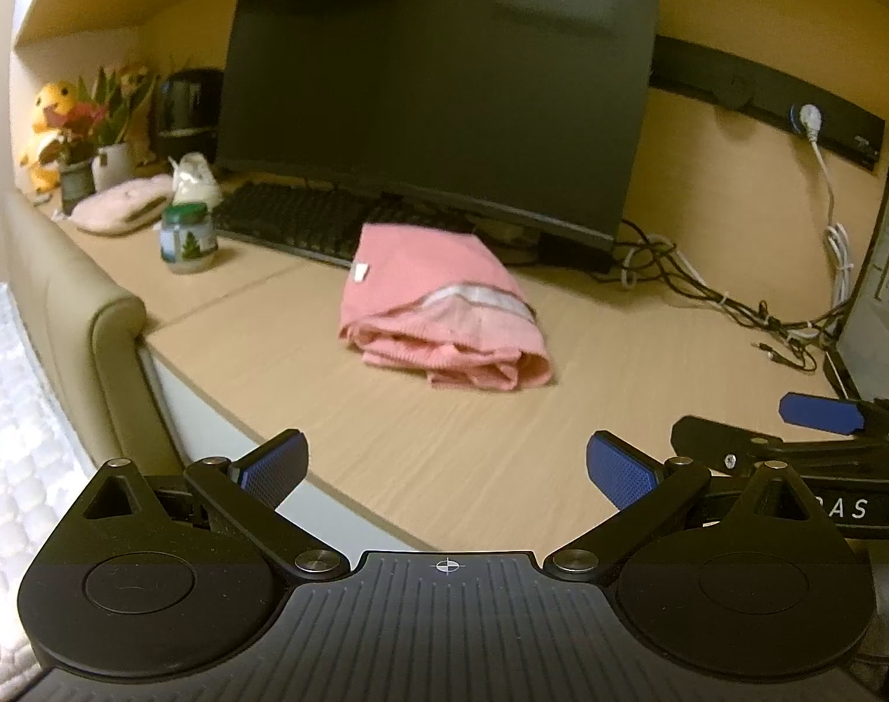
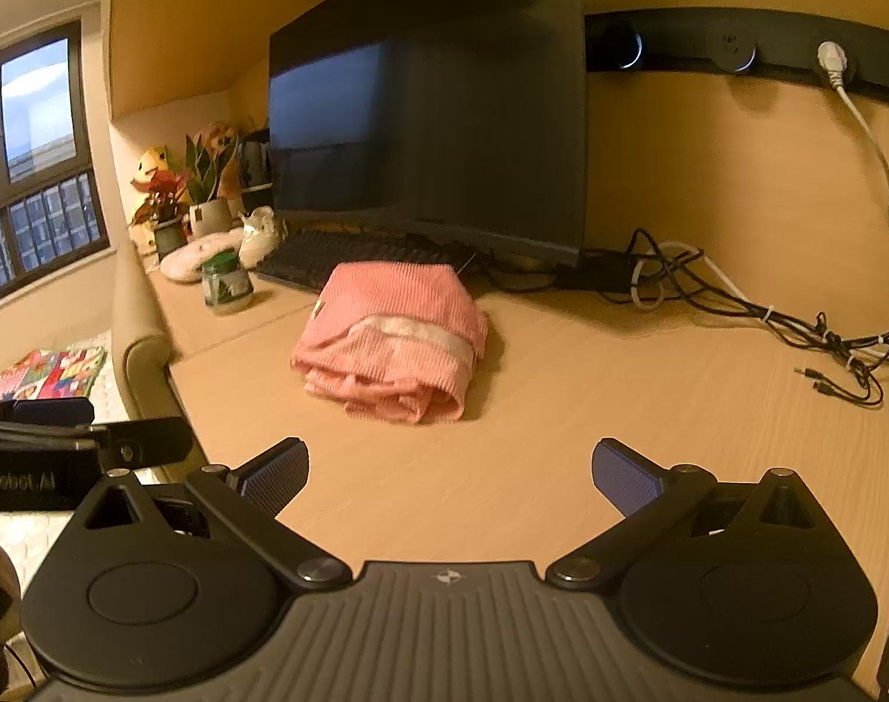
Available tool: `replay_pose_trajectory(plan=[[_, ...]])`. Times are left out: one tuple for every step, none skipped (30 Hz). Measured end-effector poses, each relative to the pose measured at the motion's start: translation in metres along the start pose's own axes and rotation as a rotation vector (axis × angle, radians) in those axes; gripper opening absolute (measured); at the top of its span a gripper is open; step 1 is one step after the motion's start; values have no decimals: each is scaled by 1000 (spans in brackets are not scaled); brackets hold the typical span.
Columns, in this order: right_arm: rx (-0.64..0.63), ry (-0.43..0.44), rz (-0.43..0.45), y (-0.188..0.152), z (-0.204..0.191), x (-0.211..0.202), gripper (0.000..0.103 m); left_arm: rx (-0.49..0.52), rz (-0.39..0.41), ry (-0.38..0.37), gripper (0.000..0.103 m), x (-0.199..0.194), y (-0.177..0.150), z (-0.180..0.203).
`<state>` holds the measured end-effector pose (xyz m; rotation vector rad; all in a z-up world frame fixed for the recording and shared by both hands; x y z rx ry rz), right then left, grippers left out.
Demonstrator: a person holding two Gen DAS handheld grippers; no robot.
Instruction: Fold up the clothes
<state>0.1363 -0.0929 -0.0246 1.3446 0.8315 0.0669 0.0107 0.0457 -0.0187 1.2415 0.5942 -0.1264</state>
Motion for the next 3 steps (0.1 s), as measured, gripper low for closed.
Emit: replay_pose_trajectory(plan=[[9,-1,3,4,1,1,103,-3,6,5,103,1,3,-3],[30,-1,-4,8,5,2,103,-5,12,9,103,2,7,-5],[52,-1,-11,12,8,4,103,-21,21,15,103,3,11,-11]])
Point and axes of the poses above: each gripper's, at about its wrist camera, not at the fingertips, and x roughly the way its jaws point, z to its right, y to its top, the point moved 7 cm from there along x, roughly the way its jaws point, and after that the axes turned 13 degrees about -y, right-handed, at the moved point
